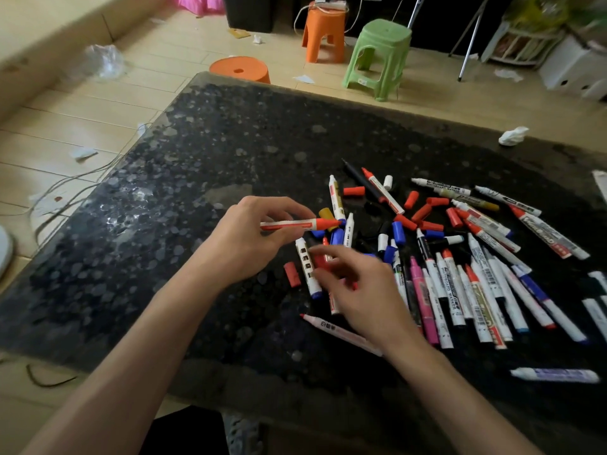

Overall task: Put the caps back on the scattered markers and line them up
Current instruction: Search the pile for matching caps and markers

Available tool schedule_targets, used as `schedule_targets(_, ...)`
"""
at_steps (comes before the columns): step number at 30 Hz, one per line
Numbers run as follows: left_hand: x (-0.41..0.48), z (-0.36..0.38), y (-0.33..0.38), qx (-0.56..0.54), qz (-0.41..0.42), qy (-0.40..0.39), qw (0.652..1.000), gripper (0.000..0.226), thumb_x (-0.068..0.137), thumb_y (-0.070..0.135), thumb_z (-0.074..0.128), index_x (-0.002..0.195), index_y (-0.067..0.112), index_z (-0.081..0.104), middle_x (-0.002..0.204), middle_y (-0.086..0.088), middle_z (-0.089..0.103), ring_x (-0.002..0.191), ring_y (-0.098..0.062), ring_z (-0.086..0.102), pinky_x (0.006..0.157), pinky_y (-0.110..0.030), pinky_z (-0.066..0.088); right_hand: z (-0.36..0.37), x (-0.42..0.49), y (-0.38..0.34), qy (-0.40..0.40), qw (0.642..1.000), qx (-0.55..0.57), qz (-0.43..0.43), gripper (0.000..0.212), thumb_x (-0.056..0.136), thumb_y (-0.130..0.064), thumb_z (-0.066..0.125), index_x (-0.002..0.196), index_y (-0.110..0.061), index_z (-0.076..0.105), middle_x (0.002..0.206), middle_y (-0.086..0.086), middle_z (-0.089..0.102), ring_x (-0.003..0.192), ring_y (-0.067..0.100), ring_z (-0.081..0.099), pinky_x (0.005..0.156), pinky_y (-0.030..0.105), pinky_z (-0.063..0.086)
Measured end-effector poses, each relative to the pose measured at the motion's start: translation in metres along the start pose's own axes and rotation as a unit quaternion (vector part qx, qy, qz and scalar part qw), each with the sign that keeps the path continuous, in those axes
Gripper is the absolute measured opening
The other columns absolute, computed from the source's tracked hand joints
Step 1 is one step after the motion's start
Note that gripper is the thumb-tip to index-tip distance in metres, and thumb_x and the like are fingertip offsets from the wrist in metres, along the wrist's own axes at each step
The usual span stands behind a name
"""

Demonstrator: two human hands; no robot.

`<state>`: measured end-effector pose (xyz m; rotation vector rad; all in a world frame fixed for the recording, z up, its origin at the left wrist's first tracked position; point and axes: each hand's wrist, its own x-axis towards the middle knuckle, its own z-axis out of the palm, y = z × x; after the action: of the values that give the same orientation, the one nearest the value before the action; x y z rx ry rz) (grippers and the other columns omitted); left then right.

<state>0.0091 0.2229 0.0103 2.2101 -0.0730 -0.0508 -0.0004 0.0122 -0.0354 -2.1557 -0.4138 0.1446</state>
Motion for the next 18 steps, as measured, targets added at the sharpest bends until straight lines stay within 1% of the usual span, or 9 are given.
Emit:
schedule_targets(1, 0.000, 0.001, 0.001, 0.002, 0.001, -0.002, 1.000, 0.017, 0.095, 0.032, 0.072, 0.105, 0.046, 0.075, 0.093, 0.015, 0.076, 0.090, -0.004, 0.070, 0.085, -0.034, 0.056, -0.012, 0.000, 0.004, 0.016, 0.999, 0.027, 0.020, 0.034, 0.096, -0.022, 0.074, 0.125, -0.039, 0.071, 0.094, -0.019, 0.075, 0.090, -0.005, 0.069, 0.077, 0.009, 0.047)
schedule_targets(2, 0.000, 0.003, 0.004, 0.001, 0.002, -0.004, 1.000, 0.017, 0.093, 0.032, 0.074, 0.104, 0.046, 0.075, 0.093, 0.014, 0.076, 0.090, -0.004, 0.070, 0.086, -0.035, 0.057, -0.025, -0.001, 0.007, 0.033, 0.998, 0.047, 0.034, 0.036, 0.096, -0.019, 0.074, 0.127, -0.038, 0.069, 0.093, -0.017, 0.076, 0.090, -0.005, 0.071, 0.079, 0.010, 0.051)
schedule_targets(4, 0.001, 0.006, 0.008, -0.010, 0.000, -0.007, 1.000, 0.018, 0.089, 0.033, 0.080, 0.102, 0.044, 0.076, 0.091, 0.016, 0.076, 0.087, -0.005, 0.072, 0.086, -0.036, 0.059, -0.044, -0.003, 0.011, 0.069, 0.993, 0.084, 0.046, 0.029, 0.093, -0.019, 0.078, 0.118, -0.031, 0.069, 0.095, -0.015, 0.077, 0.092, -0.001, 0.073, 0.083, 0.018, 0.057)
schedule_targets(6, 0.002, 0.010, 0.012, -0.016, -0.003, -0.007, 1.000, 0.021, 0.083, 0.033, 0.084, 0.101, 0.041, 0.076, 0.089, 0.019, 0.076, 0.085, -0.004, 0.072, 0.085, -0.035, 0.059, -0.056, -0.004, 0.015, 0.088, 0.991, 0.095, 0.035, 0.020, 0.091, -0.017, 0.079, 0.108, -0.026, 0.072, 0.097, -0.018, 0.076, 0.094, 0.000, 0.073, 0.086, 0.020, 0.058)
schedule_targets(8, 0.004, 0.014, 0.015, -0.013, -0.003, -0.011, 1.000, 0.019, 0.081, 0.034, 0.085, 0.098, 0.038, 0.077, 0.086, 0.020, 0.076, 0.081, -0.002, 0.072, 0.081, -0.031, 0.058, -0.062, -0.006, 0.016, 0.101, 0.990, 0.097, 0.023, 0.018, 0.092, -0.014, 0.077, 0.108, -0.024, 0.074, 0.099, -0.018, 0.076, 0.098, 0.000, 0.072, 0.088, 0.017, 0.056)
schedule_targets(13, 0.009, 0.020, 0.021, -0.015, -0.001, -0.017, 1.000, 0.016, 0.079, 0.034, 0.085, 0.094, 0.036, 0.078, 0.083, 0.021, 0.076, 0.079, 0.000, 0.073, 0.079, -0.025, 0.056, -0.068, -0.006, 0.018, 0.110, 0.988, 0.105, 0.001, 0.021, 0.094, -0.015, 0.076, 0.113, -0.024, 0.076, 0.103, -0.016, 0.076, 0.104, 0.003, 0.072, 0.091, 0.019, 0.055)
schedule_targets(18, 0.011, 0.023, 0.025, -0.021, 0.003, -0.031, 0.999, 0.014, 0.081, 0.032, 0.083, 0.094, 0.036, 0.078, 0.083, 0.019, 0.076, 0.080, -0.002, 0.073, 0.077, -0.022, 0.054, -0.069, -0.004, 0.019, 0.110, 0.988, 0.105, -0.006, 0.023, 0.094, -0.015, 0.075, 0.114, -0.026, 0.076, 0.103, -0.016, 0.076, 0.105, 0.005, 0.071, 0.095, 0.029, 0.057)
